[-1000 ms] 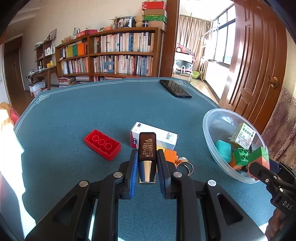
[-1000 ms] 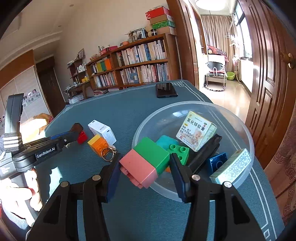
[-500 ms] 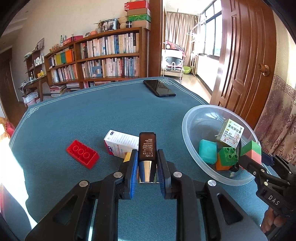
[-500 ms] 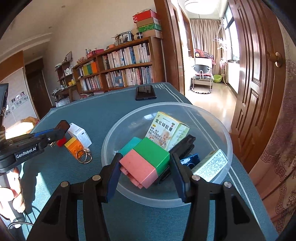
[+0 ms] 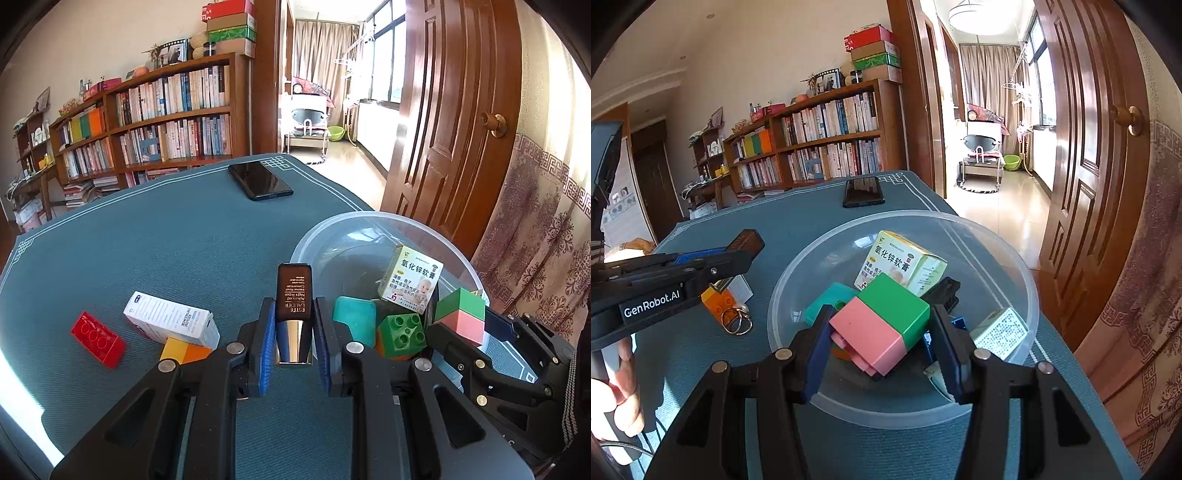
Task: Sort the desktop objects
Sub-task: 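Carry the bottle and green-pink brick over the clear bowl with both tools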
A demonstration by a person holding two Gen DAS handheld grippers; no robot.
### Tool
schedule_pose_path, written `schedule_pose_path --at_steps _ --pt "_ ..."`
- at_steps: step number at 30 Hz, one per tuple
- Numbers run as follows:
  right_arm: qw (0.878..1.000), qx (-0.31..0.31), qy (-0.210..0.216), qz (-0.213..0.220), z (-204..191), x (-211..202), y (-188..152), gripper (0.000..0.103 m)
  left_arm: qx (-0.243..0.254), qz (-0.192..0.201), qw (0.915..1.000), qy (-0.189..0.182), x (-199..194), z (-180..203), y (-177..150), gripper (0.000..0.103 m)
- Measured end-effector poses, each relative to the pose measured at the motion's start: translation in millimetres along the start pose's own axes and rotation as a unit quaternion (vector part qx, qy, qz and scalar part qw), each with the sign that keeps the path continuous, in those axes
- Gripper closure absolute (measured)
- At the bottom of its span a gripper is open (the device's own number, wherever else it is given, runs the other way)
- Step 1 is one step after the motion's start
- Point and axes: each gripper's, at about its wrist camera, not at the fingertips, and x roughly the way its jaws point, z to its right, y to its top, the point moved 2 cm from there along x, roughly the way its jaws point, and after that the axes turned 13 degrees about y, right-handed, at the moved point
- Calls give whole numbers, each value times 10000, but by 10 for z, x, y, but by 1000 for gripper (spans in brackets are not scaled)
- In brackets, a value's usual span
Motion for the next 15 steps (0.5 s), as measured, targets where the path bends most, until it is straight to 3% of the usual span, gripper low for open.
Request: schedule_pose_path --at_steps 9,10,13,15 --pt "9998 118 -146 114 67 -28 -6 46 165 -51 9994 -310 109 251 62 81" --pt "9996 167 -172 138 87 -34 -3 46 188 -86 9991 -371 119 274 61 76" --pt "9989 335 -209 234 151 -73 3 40 163 -63 9992 -371 123 290 42 39" --pt "9983 424 -235 314 180 -96 14 39 118 8 9994 -340 99 261 32 37"
